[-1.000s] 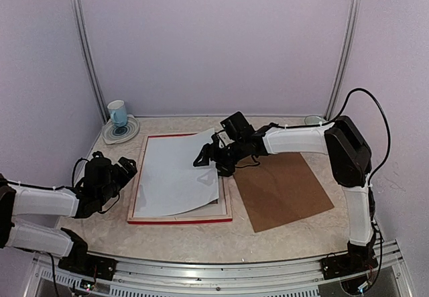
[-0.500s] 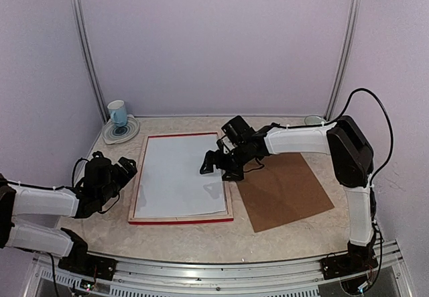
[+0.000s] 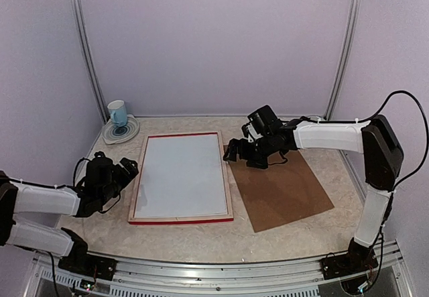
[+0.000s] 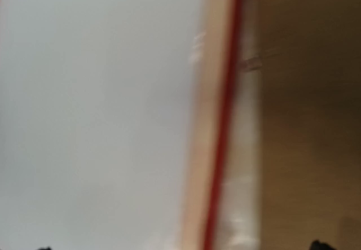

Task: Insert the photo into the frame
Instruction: Place the photo on the mat board, then turn over the backboard.

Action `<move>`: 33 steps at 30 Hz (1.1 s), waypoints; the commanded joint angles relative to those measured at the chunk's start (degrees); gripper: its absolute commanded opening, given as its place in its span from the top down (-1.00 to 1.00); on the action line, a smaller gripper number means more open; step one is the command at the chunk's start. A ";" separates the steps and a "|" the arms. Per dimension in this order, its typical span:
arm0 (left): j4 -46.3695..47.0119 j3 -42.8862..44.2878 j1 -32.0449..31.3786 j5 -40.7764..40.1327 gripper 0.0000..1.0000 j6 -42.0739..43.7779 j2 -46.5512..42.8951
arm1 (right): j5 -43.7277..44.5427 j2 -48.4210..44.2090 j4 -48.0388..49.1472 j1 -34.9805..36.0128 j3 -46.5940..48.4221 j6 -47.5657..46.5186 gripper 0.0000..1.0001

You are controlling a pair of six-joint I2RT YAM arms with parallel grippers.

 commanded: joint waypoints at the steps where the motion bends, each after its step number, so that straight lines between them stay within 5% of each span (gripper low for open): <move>1: 0.04 2.74 0.08 1.22 -0.98 2.00 0.74 | 2.07 -4.26 3.15 -4.25 -5.11 -1.60 -0.98; 18: -4.54 14.92 -8.70 2.92 -0.98 9.01 5.03 | -6.74 -12.65 7.11 -28.30 -17.76 -9.53 -0.97; 33: -14.20 49.58 -24.00 15.82 -0.98 16.90 31.08 | -10.76 -18.91 5.77 -42.85 -26.22 -13.36 -0.96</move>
